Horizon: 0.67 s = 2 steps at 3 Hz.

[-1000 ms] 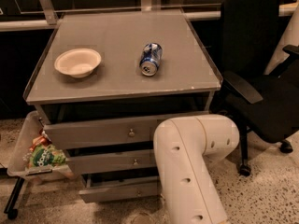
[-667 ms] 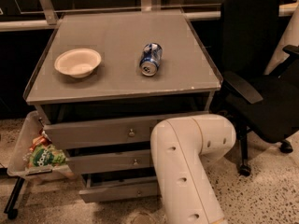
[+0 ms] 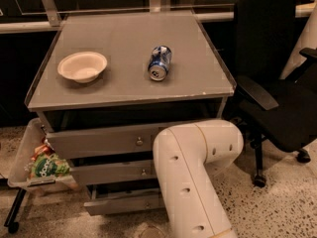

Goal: Close bottom drawer

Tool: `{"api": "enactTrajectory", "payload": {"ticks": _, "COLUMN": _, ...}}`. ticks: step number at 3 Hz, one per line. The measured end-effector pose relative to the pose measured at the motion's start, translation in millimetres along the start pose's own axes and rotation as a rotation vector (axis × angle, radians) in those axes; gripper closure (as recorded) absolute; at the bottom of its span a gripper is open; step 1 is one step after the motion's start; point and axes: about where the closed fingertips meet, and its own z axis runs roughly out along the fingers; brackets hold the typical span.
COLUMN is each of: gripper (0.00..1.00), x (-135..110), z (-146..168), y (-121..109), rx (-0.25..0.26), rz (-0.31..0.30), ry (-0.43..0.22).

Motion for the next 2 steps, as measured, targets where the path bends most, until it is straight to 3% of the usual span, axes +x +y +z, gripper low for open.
{"api": "enactTrajectory", "payload": {"ticks": 2, "gripper": 1.0, "x": -17.8, "z": 1.4, "y": -16.4, "rx": 0.053, "rz": -0.026, "ry": -0.006}}
